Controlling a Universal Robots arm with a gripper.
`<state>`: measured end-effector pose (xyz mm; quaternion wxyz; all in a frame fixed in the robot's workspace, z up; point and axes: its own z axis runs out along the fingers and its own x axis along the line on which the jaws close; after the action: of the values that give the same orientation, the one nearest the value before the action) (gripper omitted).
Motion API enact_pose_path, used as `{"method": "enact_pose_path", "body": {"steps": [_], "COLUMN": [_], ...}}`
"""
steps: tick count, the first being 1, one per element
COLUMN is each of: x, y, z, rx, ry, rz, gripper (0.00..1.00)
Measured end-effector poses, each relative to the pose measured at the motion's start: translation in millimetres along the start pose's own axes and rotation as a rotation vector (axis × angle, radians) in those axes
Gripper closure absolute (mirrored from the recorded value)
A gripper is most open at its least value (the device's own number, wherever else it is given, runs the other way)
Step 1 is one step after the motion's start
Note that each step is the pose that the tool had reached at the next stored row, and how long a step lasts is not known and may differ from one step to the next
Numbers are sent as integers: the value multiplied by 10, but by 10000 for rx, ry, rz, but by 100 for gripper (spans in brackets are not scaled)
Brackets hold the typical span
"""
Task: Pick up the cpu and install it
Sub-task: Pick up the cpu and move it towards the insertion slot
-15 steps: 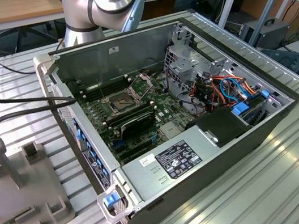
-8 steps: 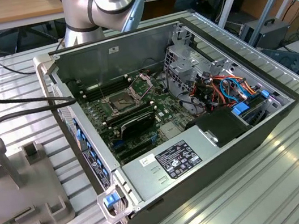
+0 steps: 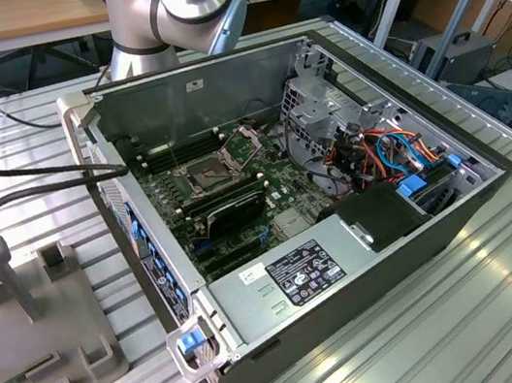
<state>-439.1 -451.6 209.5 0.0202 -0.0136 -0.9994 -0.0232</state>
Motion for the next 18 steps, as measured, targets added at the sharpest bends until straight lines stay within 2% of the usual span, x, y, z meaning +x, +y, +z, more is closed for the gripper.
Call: {"method": "enact_pose_path", "body": {"steps": [18], "x": [-1], "y": [-2], "z": [51], "rx": [33], "ry": [38], "rz": [-765], "gripper": [40]}}
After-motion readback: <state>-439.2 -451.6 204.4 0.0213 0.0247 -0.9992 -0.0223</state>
